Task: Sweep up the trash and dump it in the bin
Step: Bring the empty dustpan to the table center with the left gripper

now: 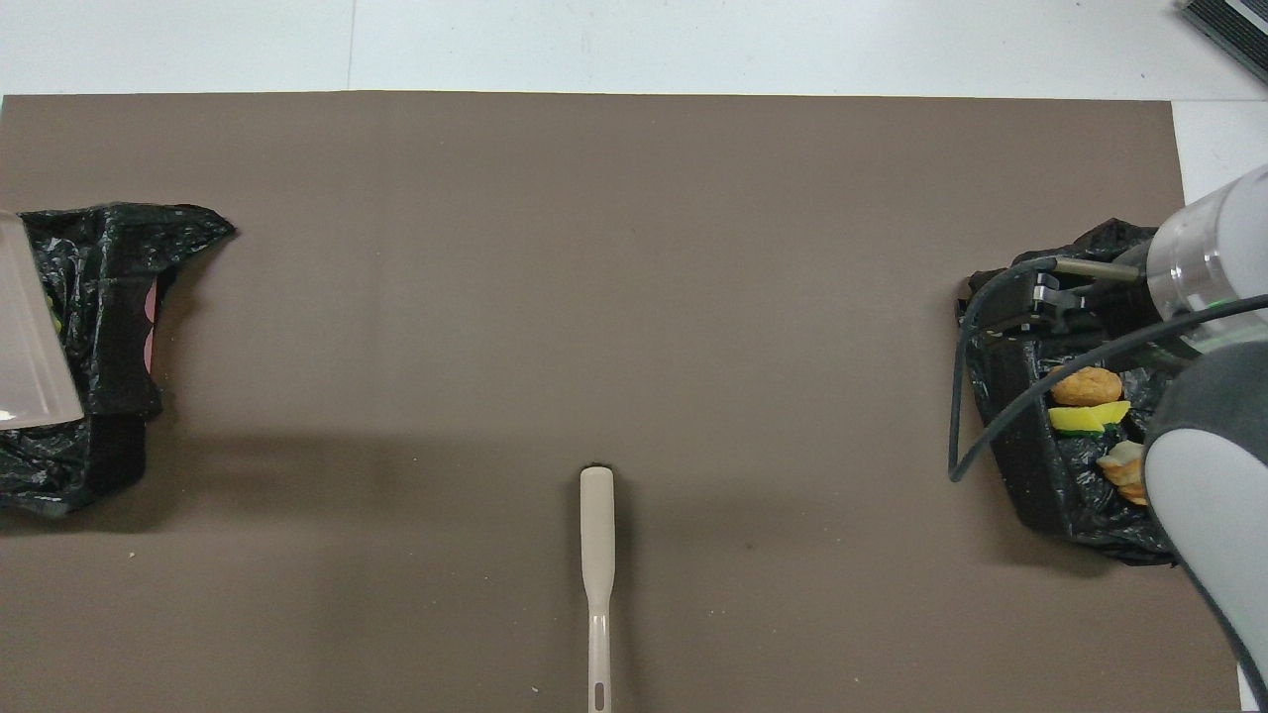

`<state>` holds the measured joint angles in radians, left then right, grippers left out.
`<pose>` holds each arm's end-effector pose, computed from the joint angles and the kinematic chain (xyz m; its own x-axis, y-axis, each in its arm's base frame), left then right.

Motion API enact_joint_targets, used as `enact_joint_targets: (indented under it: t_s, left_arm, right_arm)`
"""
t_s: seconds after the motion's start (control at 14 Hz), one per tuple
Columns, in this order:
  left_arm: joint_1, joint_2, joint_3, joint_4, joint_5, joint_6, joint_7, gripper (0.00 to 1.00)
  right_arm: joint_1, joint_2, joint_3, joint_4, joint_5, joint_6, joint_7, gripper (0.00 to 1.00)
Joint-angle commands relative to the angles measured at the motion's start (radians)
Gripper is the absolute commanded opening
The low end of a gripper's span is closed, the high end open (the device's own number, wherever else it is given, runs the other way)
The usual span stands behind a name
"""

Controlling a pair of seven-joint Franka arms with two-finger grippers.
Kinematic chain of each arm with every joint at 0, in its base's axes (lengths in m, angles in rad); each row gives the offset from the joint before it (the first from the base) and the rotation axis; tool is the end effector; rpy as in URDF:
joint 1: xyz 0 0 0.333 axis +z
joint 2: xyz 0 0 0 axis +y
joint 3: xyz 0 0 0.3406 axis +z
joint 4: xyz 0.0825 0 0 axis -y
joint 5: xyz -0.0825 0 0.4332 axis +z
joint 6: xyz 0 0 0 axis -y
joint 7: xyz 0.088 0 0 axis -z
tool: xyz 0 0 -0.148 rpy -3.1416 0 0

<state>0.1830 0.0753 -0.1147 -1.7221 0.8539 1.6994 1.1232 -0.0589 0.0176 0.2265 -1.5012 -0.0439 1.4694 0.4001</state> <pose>0.6234 0.1470 0.5383 0.3174 -0.6201 -0.7175 -0.9456 -0.2643 -0.1898 0.5902 0.0917 0.6252 0.9717 -0.2343 -0.0295 -0.2325 -0.9710 0.0558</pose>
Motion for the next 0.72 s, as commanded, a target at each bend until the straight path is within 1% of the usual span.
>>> enact_joint_targets:
  t_s: [0.0,0.22,0.36,0.5,0.65]
  left_arm:
    - [-0.052,-0.031,0.013,-0.025,-0.122,-0.055,-0.155,0.00]
    - [-0.115,-0.032,0.013,-0.028,-0.287,-0.086,-0.357,0.00]
    - [-0.155,-0.032,0.013,-0.030,-0.401,-0.096,-0.530,0.00]
    - [-0.207,-0.032,0.013,-0.030,-0.496,-0.096,-0.690,0.00]
    - [-0.253,-0.032,0.013,-0.028,-0.597,-0.090,-0.852,0.00]
  right_arm:
    - [-0.024,-0.039,0.007,-0.051,0.030,0.022,-0.027,1.00]
    - [-0.024,-0.054,0.008,-0.074,0.033,0.022,-0.026,1.00]
    - [-0.024,-0.054,0.008,-0.074,0.045,0.034,-0.036,1.00]
    - [-0.025,-0.054,0.008,-0.074,0.045,0.057,-0.108,1.00]
    - [-0.025,-0.053,0.008,-0.074,0.045,0.057,-0.113,1.00]
